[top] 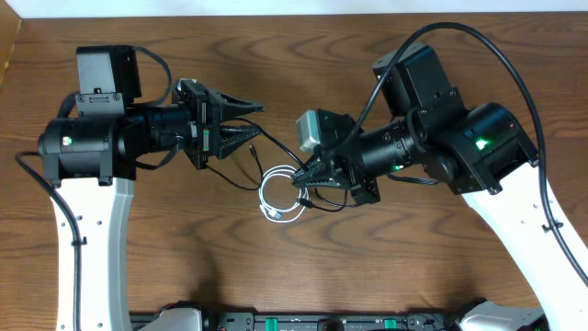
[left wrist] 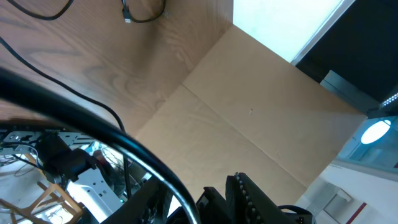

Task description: Untangle cables

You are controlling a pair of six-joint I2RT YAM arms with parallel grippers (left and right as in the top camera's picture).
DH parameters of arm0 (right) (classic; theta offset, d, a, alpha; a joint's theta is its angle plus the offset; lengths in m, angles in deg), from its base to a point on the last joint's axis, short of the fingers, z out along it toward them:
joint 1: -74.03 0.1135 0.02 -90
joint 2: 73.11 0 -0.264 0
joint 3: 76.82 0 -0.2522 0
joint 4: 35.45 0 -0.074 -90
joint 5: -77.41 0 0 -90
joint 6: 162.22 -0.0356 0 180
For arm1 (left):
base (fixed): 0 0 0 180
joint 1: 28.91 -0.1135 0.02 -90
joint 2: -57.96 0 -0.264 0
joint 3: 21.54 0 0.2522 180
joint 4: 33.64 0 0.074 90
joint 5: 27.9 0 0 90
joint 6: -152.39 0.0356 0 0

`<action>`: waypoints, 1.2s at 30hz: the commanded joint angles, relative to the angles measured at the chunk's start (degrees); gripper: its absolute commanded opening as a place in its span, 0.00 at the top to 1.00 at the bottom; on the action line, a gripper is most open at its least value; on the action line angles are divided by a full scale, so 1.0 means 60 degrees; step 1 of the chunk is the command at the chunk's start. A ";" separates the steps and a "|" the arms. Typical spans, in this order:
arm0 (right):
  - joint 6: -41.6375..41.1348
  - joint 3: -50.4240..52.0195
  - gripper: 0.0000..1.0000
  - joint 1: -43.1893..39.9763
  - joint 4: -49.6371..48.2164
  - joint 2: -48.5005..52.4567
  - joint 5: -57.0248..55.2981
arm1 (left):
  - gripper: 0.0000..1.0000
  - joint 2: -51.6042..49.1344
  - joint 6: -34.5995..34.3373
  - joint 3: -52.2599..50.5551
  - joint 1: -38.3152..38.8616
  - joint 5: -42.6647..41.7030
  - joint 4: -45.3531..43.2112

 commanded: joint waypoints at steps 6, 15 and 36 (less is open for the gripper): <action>-0.0208 -0.0022 0.99 0.0036 0.0004 -0.0033 -0.0109 | 0.72 0.0004 -0.0197 -0.0029 -0.0040 -0.0127 -0.0015; -0.0208 -0.0022 0.99 0.0036 0.0004 -0.0033 -0.0109 | 0.80 0.0004 -0.0200 -0.0029 -0.0044 -0.0127 -0.0018; -0.0208 -0.0022 0.99 0.0036 0.0000 -0.0033 -0.0109 | 0.78 0.0004 -0.0335 -0.0029 -0.0393 -0.0135 -0.0015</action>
